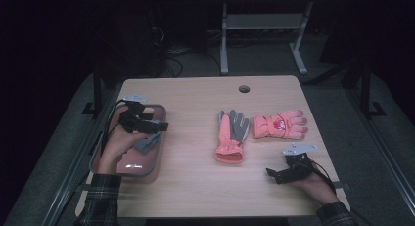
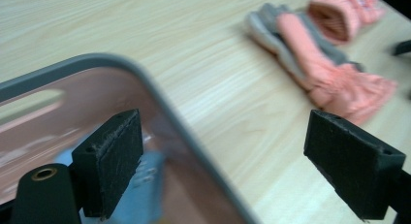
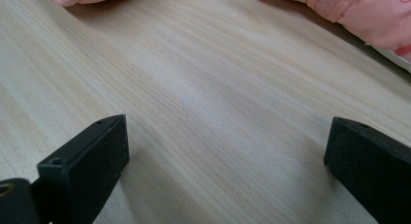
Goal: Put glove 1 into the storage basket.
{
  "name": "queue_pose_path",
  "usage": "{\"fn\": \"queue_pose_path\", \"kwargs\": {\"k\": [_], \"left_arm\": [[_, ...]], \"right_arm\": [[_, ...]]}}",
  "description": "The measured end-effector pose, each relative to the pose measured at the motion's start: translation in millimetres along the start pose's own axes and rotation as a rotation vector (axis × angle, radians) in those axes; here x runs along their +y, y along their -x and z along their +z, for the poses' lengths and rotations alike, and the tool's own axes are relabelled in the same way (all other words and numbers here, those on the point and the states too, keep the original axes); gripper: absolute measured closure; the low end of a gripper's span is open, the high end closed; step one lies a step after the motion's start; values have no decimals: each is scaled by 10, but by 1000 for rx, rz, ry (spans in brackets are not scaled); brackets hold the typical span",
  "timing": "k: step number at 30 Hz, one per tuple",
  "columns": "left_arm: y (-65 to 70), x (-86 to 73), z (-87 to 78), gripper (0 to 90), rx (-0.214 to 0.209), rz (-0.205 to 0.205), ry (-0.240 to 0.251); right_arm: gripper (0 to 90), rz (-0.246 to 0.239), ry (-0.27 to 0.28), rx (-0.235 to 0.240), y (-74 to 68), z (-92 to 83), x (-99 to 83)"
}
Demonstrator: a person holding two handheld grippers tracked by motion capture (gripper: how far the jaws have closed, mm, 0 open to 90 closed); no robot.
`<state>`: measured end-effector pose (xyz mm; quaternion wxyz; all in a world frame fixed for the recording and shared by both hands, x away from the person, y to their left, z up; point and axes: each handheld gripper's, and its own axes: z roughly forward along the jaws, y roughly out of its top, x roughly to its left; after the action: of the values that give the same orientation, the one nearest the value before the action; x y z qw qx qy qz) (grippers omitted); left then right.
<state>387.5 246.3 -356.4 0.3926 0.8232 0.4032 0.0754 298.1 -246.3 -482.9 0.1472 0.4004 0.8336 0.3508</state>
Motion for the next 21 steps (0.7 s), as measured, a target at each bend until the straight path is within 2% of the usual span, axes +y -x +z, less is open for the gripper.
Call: {"fn": "queue_pose_path", "kwargs": {"k": [3,8,9,10,15,21], "left_arm": [[136,35,42,133,-36,16,4],[397,68,121,133,-68,55,-14],[497,61,148,134,-79,68,-15],[497,61,148,134,-79,68,-15],[699,23,195,134,-107,94,-18],[951,-92,324,135,-112,133,-15]], "right_arm": [[16,1,0,0,0,0,0],[16,0,-1,-1,0,-1,0],[16,0,-1,-1,0,-1,0],[16,0,-1,-1,0,-1,0],[16,1,0,0,-1,0,0],[16,3,-1,0,-2,-1,1]]}}
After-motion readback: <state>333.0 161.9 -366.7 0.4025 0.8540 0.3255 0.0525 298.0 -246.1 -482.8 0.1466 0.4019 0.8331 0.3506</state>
